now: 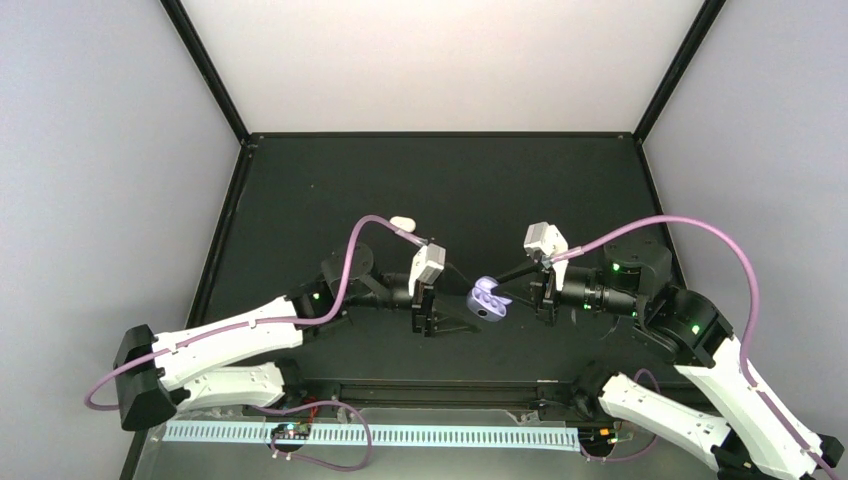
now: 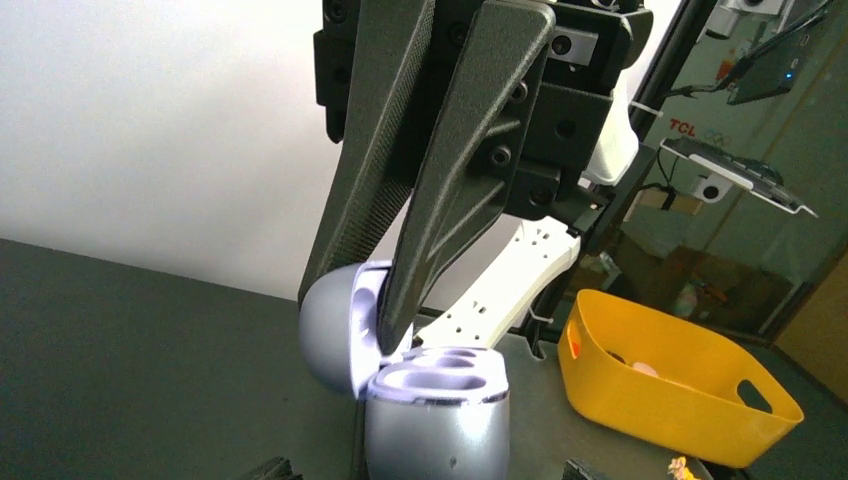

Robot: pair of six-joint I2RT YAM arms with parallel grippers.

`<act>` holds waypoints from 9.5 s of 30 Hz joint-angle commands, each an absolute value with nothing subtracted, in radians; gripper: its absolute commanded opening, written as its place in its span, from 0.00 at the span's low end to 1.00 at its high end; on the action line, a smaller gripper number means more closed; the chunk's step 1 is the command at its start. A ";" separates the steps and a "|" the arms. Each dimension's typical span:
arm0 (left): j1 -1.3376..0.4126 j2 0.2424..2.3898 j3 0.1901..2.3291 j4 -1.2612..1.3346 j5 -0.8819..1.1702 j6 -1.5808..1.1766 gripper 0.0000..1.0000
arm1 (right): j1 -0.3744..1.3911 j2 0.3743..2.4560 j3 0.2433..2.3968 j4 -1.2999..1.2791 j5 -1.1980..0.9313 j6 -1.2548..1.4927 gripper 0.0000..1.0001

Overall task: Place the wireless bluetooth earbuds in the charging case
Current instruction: Open the charging case, then pick up the earbud from the center of the board.

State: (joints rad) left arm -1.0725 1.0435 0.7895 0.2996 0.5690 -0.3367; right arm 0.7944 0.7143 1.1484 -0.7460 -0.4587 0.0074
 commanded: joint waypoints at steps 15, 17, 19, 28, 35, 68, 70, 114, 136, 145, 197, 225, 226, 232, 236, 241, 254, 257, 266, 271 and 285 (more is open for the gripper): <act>-1.066 1.111 0.883 0.337 0.618 -0.393 0.55 | 0.792 0.697 1.131 -0.744 -0.408 -0.020 0.01; -1.066 1.113 0.886 0.334 0.618 -0.396 0.55 | 0.792 0.697 1.132 -0.748 -0.402 -0.024 0.01; -1.065 1.115 0.890 0.330 0.616 -0.396 0.53 | 0.792 0.697 1.131 -0.746 -0.403 -0.023 0.01; -1.065 1.128 0.905 0.320 0.622 -0.396 0.33 | 0.792 0.701 1.133 -0.744 -0.408 -0.020 0.01; -1.065 1.121 0.894 0.309 0.624 -0.389 0.18 | 0.792 0.700 1.133 -0.741 -0.415 -0.016 0.01; -0.888 0.398 0.609 -0.038 0.275 -0.201 0.01 | 0.803 0.925 0.735 -0.234 -0.315 0.381 0.64; -0.888 0.354 0.609 -0.071 0.255 -0.176 0.02 | 0.819 0.998 0.715 -0.184 -0.282 0.388 0.64; -0.890 0.211 0.578 -0.179 0.265 -0.082 0.01 | 1.043 1.918 1.294 -0.395 -0.111 0.261 0.34; -0.888 0.248 0.580 -0.171 0.256 -0.074 0.02 | 1.043 1.861 1.232 -0.432 -0.021 0.202 0.29; -0.889 0.245 0.579 -0.173 0.250 -0.074 0.01 | 0.946 1.711 1.107 -0.290 -0.059 0.360 0.34; -0.888 0.263 0.576 -0.166 0.260 -0.081 0.01 | 0.890 1.739 1.030 -0.299 0.008 0.393 0.15; -0.888 0.271 0.574 -0.165 0.258 -0.088 0.02 | 0.785 1.457 0.700 -0.186 0.128 0.966 0.26; -0.888 0.273 0.574 -0.165 0.259 -0.088 0.01 | 0.785 1.450 0.709 -0.197 0.123 0.940 0.27; -0.888 0.278 0.574 -0.164 0.260 -0.087 0.02 | 0.776 1.450 0.821 -0.329 0.127 0.656 0.28; -0.888 0.287 0.575 -0.163 0.262 -0.086 0.02 | 0.759 1.489 0.861 -0.367 0.094 0.568 0.26; -0.888 0.289 0.575 -0.163 0.262 -0.085 0.02 | 0.758 1.523 0.851 -0.340 0.073 0.638 0.26; -0.888 0.272 0.577 -0.166 0.268 -0.086 0.02 | 0.741 1.592 0.838 -0.297 0.032 0.734 0.29; -0.888 0.271 0.577 -0.166 0.268 -0.086 0.02 | 0.741 1.604 0.842 -0.301 0.029 0.729 0.29; -0.888 0.279 0.577 -0.165 0.270 -0.086 0.02 | 0.741 1.606 0.839 -0.307 0.039 0.704 0.26; -0.888 0.278 0.577 -0.166 0.270 -0.086 0.02 | 0.740 1.579 0.855 -0.316 0.042 0.683 0.32; -0.888 0.280 0.577 -0.165 0.272 -0.087 0.02 | 0.721 1.611 0.932 -0.363 0.078 0.658 0.28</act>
State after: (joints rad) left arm -0.8959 0.2813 0.5720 -0.1783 0.2657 -0.0853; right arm 0.7296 1.5974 0.9035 -0.3462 0.0540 0.6746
